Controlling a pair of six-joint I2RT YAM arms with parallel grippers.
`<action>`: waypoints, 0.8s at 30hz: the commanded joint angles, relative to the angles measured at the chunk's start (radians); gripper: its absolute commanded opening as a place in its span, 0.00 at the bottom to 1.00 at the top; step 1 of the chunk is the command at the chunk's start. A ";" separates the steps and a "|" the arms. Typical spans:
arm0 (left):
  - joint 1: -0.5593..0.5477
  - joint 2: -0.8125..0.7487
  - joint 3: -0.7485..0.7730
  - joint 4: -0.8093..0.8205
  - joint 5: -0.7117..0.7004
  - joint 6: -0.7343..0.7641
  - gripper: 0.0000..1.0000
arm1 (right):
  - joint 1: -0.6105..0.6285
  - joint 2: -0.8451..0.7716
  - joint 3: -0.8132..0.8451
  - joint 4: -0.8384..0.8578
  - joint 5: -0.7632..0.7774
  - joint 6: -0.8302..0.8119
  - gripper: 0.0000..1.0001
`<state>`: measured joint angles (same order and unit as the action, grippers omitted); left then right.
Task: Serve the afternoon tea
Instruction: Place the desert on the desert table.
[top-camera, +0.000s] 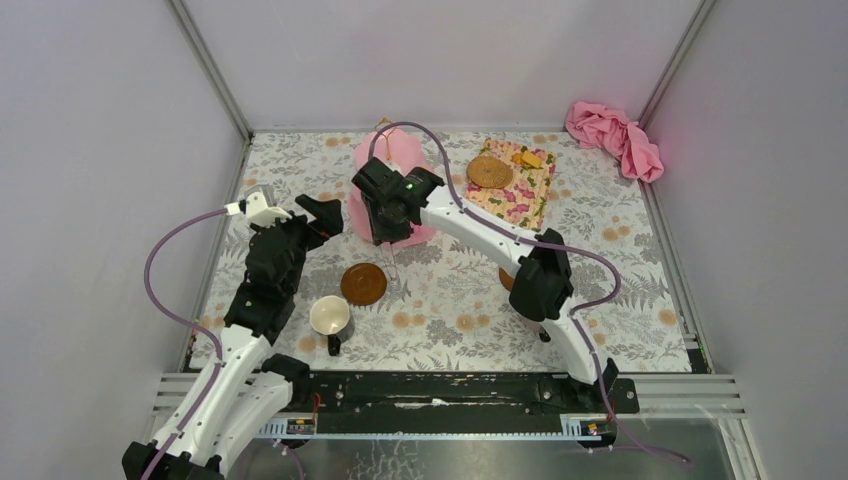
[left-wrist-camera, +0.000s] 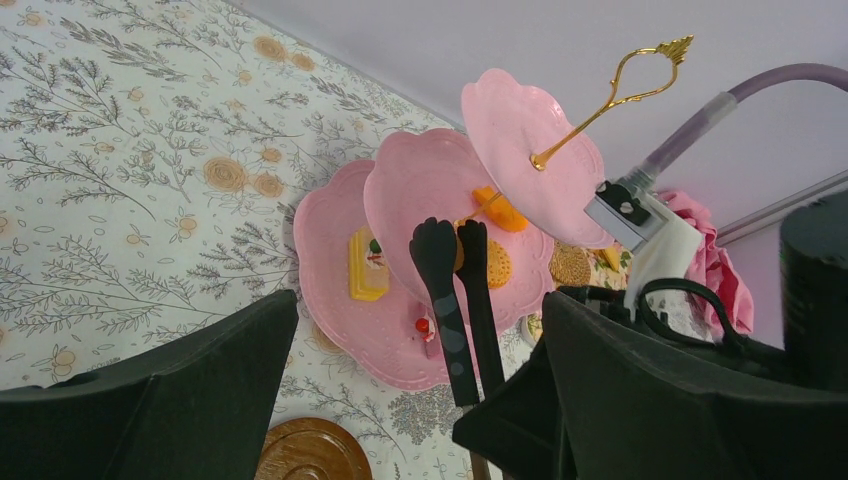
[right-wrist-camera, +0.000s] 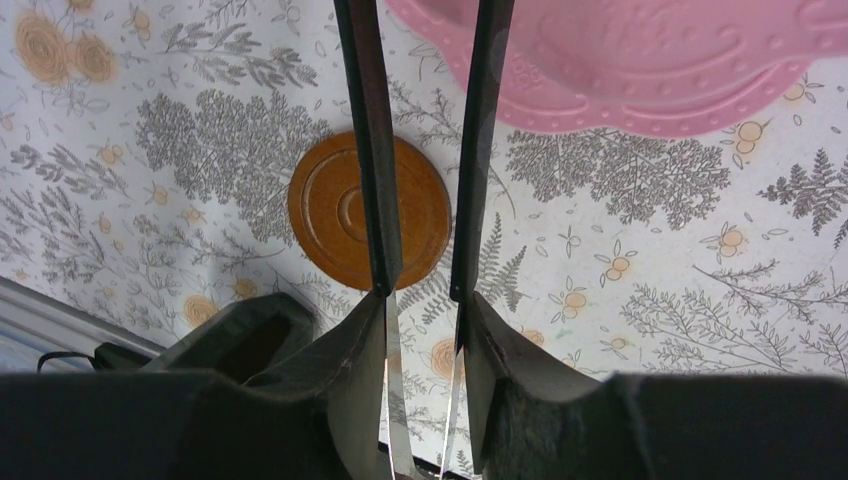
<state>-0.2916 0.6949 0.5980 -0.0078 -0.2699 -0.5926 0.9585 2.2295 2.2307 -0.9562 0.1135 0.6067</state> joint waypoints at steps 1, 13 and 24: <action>0.007 -0.011 -0.003 0.038 -0.006 0.010 1.00 | -0.030 0.025 0.081 -0.013 -0.027 -0.013 0.19; 0.009 -0.004 -0.003 0.040 -0.001 0.007 1.00 | -0.068 0.086 0.170 -0.017 -0.057 -0.020 0.19; 0.013 -0.001 -0.003 0.042 0.004 0.005 1.00 | -0.088 0.109 0.204 0.003 -0.071 -0.021 0.22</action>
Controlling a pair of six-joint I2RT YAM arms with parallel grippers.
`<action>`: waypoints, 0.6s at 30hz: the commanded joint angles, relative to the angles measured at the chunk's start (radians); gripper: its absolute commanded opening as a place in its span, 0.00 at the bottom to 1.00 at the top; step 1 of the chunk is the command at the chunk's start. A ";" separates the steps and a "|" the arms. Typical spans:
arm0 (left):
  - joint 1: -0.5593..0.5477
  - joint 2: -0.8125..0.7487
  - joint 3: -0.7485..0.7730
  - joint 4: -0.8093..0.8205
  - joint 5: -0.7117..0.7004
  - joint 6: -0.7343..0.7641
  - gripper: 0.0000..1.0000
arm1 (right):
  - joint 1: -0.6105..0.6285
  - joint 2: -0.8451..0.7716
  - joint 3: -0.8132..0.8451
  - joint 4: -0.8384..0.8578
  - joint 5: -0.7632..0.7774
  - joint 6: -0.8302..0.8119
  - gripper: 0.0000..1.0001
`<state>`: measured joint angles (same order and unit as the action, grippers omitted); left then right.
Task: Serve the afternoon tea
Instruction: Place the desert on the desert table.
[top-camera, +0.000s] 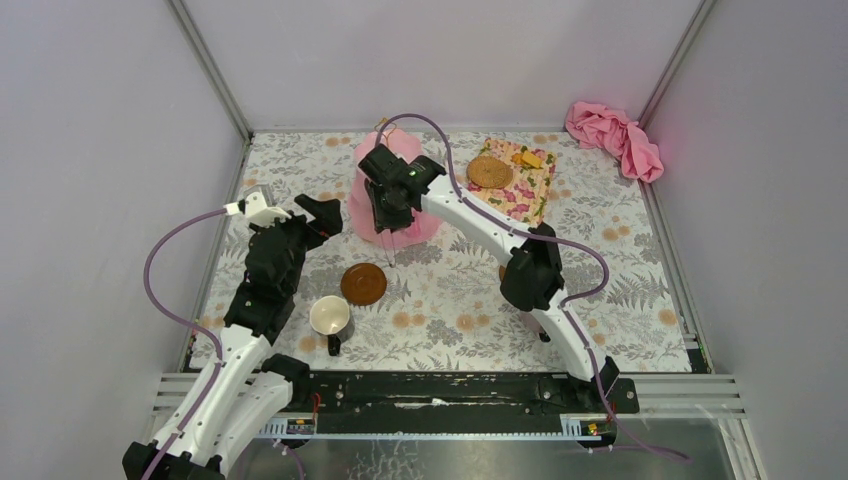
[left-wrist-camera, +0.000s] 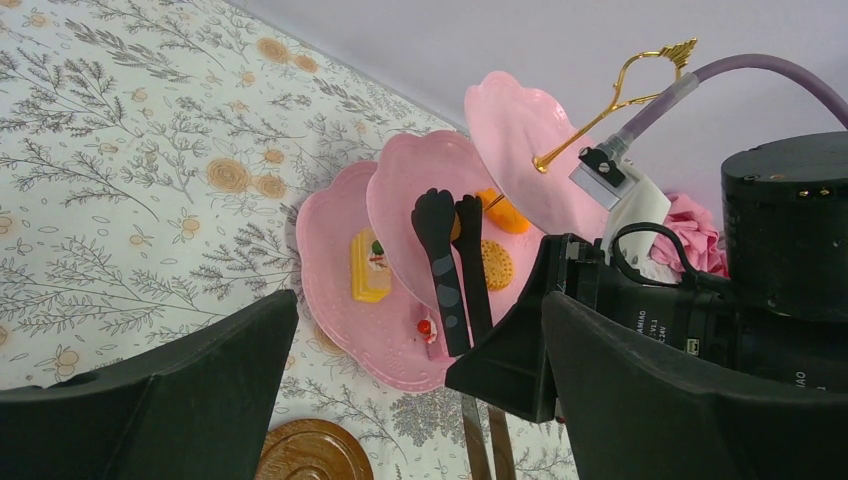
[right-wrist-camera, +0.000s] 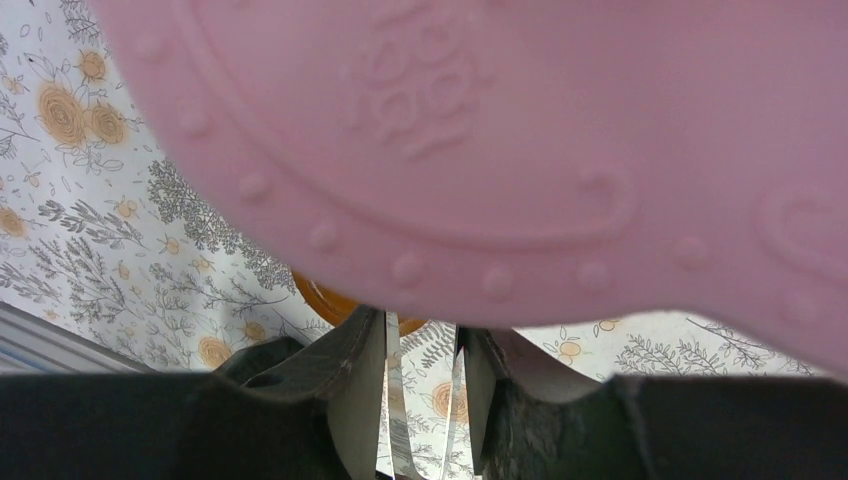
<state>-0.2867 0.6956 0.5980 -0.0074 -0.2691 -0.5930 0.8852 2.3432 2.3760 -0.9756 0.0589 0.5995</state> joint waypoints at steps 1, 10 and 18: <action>0.008 -0.002 -0.003 0.041 0.004 0.005 1.00 | -0.017 -0.003 0.058 0.024 -0.017 -0.013 0.23; 0.011 0.005 -0.003 0.043 0.008 0.004 1.00 | -0.020 -0.002 0.049 0.043 -0.043 -0.023 0.35; 0.014 0.008 -0.004 0.044 0.011 0.002 1.00 | -0.025 -0.005 0.045 0.046 -0.050 -0.027 0.39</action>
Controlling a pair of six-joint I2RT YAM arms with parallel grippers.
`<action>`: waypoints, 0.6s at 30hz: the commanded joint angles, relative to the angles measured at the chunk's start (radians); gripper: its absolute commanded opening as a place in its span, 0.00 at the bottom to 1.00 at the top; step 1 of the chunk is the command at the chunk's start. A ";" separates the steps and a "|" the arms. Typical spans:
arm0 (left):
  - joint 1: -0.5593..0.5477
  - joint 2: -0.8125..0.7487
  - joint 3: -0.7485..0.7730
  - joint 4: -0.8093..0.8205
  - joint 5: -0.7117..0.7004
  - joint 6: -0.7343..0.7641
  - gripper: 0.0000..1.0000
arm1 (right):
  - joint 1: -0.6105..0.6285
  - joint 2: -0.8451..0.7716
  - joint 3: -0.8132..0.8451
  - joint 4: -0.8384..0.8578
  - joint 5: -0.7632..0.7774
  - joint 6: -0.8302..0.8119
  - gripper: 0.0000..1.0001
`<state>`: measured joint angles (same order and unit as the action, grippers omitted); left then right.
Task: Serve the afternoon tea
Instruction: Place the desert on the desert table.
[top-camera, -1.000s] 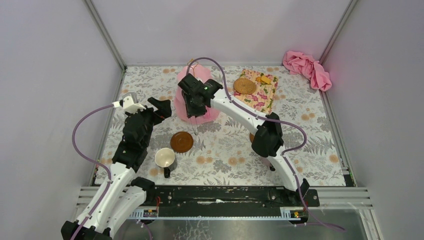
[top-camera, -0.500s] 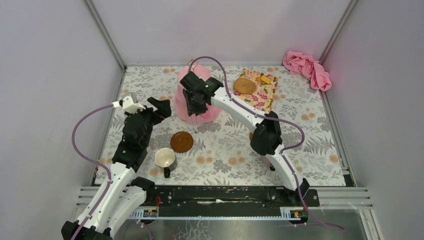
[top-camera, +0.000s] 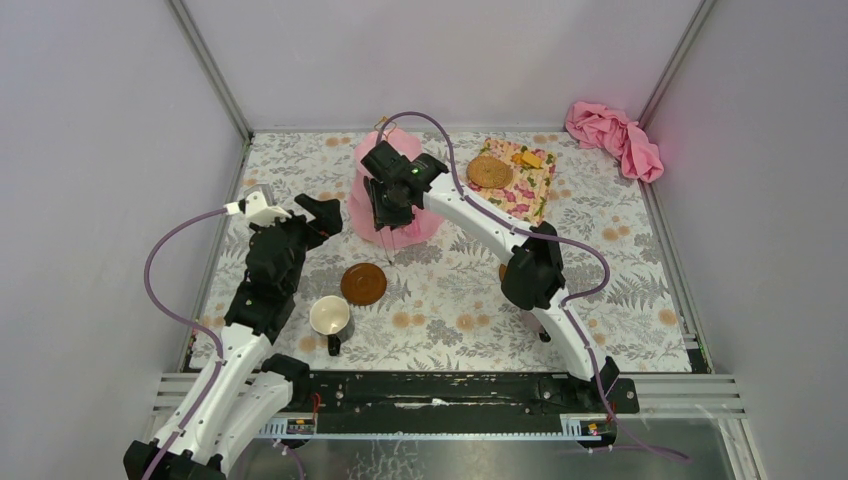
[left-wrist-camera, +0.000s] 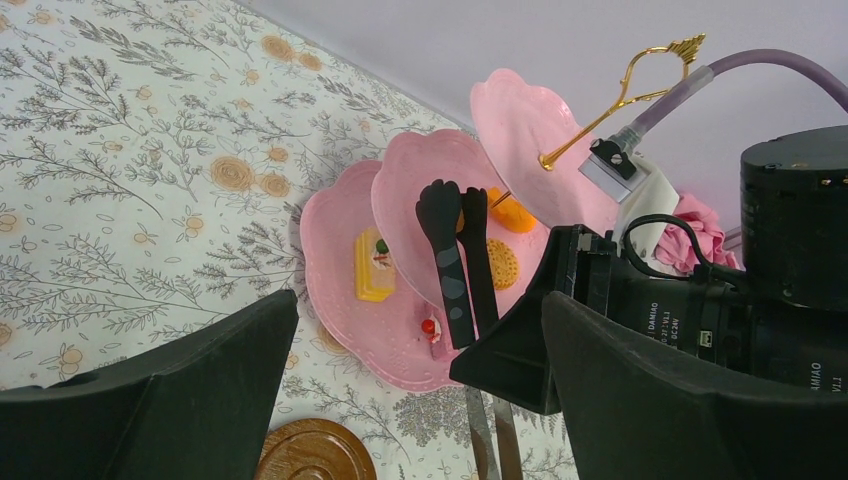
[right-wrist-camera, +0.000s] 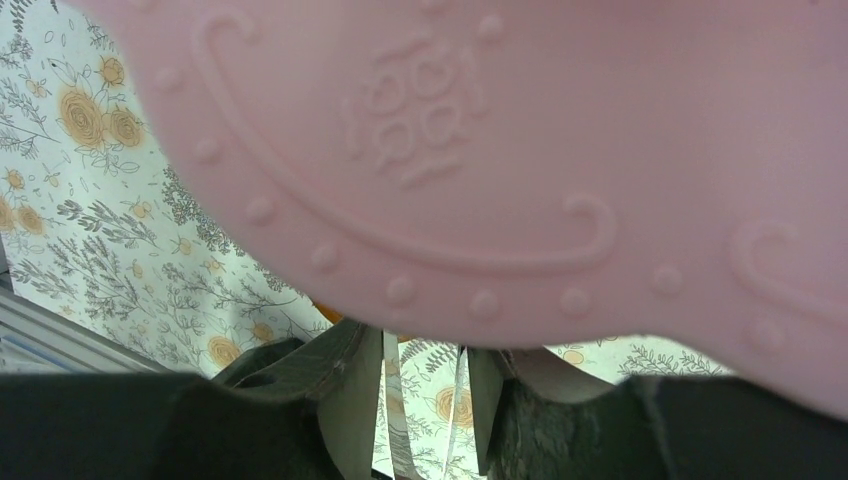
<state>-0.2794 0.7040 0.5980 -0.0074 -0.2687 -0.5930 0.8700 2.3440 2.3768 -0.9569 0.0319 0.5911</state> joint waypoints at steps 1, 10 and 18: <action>0.005 0.000 -0.004 0.044 0.012 0.002 1.00 | -0.010 -0.006 0.043 0.028 -0.023 -0.019 0.39; 0.008 0.000 -0.004 0.046 0.012 0.001 1.00 | -0.011 -0.009 0.039 0.028 -0.027 -0.022 0.41; 0.010 0.002 -0.005 0.047 0.013 -0.001 1.00 | -0.015 -0.008 0.038 0.028 -0.027 -0.023 0.42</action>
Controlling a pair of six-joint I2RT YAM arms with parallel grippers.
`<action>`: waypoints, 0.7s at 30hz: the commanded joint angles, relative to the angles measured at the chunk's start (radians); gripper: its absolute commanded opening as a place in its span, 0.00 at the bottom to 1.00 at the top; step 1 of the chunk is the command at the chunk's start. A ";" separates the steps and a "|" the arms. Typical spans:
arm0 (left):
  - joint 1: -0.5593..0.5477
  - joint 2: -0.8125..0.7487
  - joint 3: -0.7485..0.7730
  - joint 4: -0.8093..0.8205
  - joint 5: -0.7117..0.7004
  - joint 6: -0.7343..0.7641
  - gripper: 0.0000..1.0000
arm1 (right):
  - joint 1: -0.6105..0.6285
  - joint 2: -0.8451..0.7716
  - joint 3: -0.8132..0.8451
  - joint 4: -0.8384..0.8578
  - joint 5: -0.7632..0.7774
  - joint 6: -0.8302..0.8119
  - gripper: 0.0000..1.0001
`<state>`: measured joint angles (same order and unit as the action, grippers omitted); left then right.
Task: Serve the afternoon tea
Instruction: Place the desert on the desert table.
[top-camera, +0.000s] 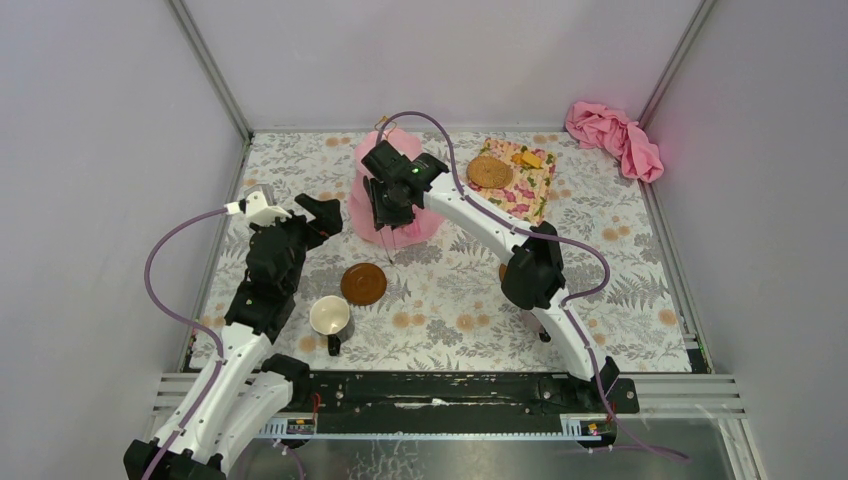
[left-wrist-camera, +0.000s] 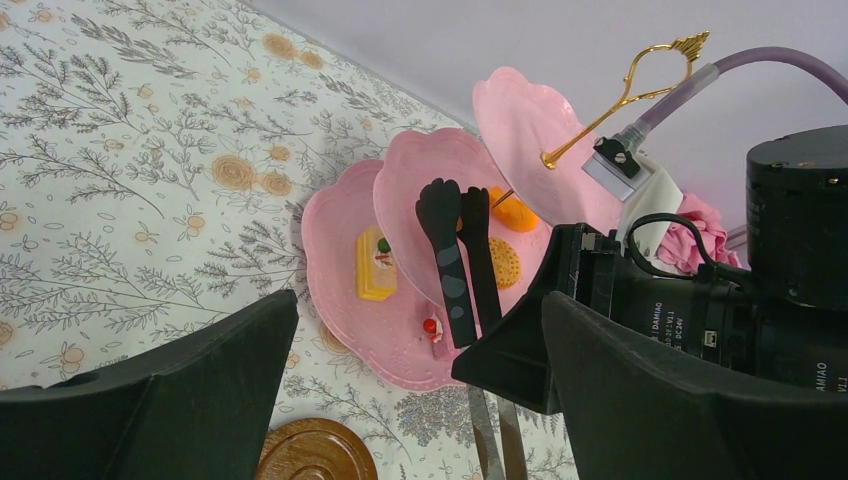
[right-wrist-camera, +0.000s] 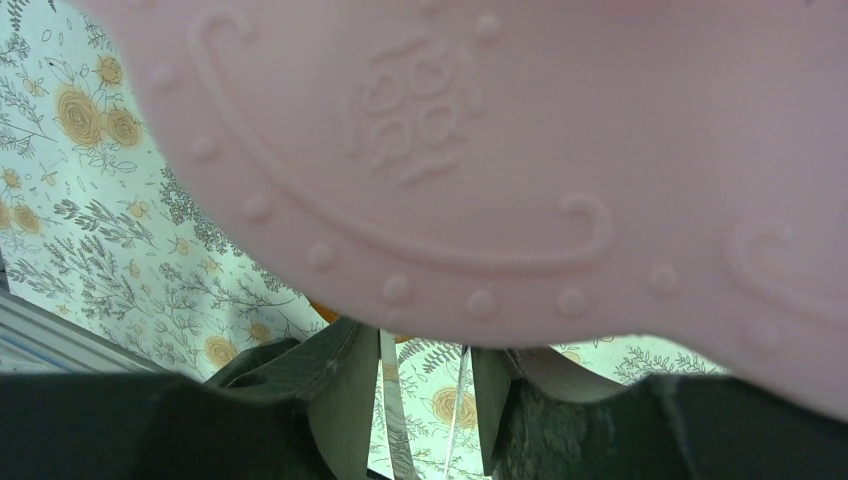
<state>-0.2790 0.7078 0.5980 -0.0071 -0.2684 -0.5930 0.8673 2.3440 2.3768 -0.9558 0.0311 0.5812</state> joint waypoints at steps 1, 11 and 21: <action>0.009 -0.001 -0.006 0.047 0.013 -0.001 1.00 | -0.011 -0.008 0.038 0.028 -0.028 -0.015 0.42; 0.011 0.000 -0.007 0.047 0.014 -0.002 1.00 | -0.011 -0.017 0.017 0.035 -0.031 -0.017 0.43; 0.010 0.000 -0.007 0.046 0.015 -0.001 1.00 | -0.012 -0.019 0.012 0.038 -0.033 -0.020 0.43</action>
<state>-0.2783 0.7082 0.5980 -0.0071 -0.2680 -0.5934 0.8635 2.3440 2.3760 -0.9516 0.0132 0.5804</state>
